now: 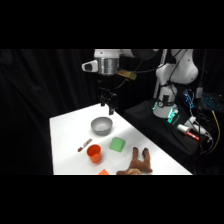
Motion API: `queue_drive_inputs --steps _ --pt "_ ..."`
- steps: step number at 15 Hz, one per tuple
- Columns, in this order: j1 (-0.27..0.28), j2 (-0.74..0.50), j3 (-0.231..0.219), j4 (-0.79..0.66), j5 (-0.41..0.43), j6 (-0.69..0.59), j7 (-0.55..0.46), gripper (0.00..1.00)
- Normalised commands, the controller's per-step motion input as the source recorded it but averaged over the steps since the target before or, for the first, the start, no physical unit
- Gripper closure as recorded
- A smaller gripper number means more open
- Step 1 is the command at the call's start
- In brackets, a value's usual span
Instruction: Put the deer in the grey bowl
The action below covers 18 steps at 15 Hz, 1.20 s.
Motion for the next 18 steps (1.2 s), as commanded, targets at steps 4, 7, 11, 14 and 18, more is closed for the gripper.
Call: queue_drive_inputs --steps 4,7,11,14,18 --pt "0.013 0.01 0.025 0.00 -0.007 0.04 0.03 0.00" --pt "0.092 0.03 0.088 -0.02 0.012 0.14 0.08 0.00" --pt "0.162 0.00 0.136 -0.09 0.046 0.19 0.11 0.00" --pt "0.163 0.00 0.131 -0.13 0.077 0.26 0.10 0.00" --pt "0.110 0.05 0.080 -0.16 0.097 0.38 0.05 0.00"
